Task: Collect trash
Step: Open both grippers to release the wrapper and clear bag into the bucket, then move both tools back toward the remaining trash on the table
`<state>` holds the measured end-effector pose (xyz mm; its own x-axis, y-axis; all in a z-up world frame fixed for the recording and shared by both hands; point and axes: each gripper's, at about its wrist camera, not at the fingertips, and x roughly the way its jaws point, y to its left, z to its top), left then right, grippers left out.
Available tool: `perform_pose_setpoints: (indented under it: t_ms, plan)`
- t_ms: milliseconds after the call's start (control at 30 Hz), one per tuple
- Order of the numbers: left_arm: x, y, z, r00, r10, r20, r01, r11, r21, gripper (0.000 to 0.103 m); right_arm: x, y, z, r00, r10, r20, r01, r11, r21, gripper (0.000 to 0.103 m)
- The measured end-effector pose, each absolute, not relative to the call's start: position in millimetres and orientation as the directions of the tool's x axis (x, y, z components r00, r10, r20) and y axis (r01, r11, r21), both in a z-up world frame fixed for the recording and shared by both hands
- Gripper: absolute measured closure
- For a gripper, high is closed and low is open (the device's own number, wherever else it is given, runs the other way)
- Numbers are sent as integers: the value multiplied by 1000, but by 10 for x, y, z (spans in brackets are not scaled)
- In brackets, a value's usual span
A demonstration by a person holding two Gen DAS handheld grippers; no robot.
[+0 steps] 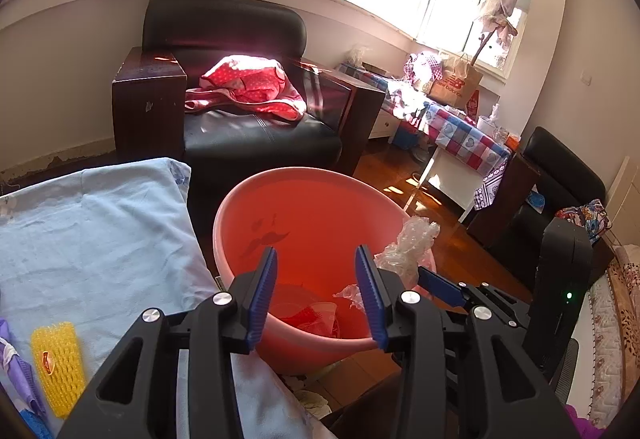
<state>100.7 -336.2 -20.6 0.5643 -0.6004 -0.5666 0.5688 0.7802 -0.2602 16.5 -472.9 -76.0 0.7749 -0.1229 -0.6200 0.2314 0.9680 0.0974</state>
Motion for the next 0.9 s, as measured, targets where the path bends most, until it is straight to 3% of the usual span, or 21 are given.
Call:
perform_pose_setpoints:
  t_ms: [600, 900]
  plan:
    - [851, -3066, 101, 578, -636, -512, 577, 762, -295, 55, 98, -4700, -711, 771, -111, -627, 229, 967, 109, 56]
    - [712, -2723, 358, 616, -633, -469, 568, 769, -291, 51, -137, -4586, -388, 830, -91, -550, 207, 966, 153, 56]
